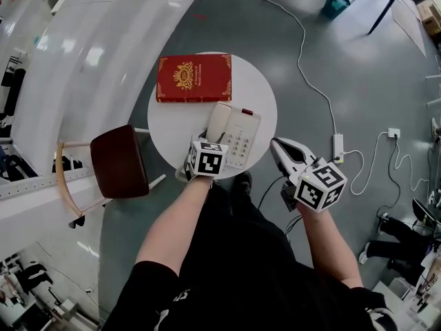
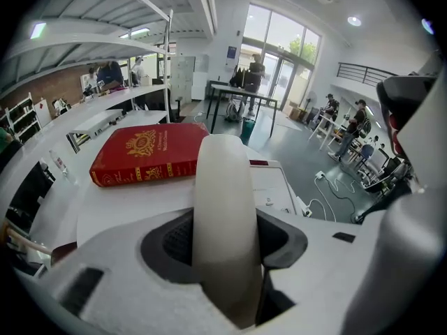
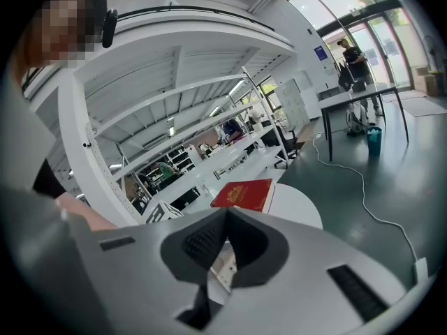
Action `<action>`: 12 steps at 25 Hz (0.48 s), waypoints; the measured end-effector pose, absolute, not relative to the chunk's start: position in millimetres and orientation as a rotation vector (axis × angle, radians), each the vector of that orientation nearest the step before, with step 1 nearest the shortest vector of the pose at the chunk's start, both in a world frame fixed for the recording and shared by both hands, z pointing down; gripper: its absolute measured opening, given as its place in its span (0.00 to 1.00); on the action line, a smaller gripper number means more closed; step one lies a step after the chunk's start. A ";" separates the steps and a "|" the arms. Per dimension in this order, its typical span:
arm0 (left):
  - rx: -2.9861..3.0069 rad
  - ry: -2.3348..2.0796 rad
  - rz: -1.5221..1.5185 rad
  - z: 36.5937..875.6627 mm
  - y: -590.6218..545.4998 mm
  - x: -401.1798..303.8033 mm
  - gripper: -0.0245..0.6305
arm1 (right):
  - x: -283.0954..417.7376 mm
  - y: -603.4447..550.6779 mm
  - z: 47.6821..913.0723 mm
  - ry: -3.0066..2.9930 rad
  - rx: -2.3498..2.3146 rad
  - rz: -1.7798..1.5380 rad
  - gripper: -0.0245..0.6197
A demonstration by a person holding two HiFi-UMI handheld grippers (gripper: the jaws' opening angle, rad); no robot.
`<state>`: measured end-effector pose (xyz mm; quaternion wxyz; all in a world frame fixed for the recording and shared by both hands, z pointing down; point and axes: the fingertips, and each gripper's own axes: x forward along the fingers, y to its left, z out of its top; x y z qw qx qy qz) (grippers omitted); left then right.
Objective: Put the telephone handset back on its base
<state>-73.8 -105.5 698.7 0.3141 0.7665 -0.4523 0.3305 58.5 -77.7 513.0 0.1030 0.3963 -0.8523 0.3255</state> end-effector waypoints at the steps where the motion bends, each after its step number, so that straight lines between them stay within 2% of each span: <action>1: 2.014 -1.190 0.872 700.8 -105.8 -73.5 0.35 | 58.0 -77.8 513.6 -2.515 1.167 0.961 0.05; 12: 1.930 -1.137 0.944 722.3 -109.0 -71.8 0.35 | 55.8 -80.7 518.0 -2.519 1.150 0.966 0.05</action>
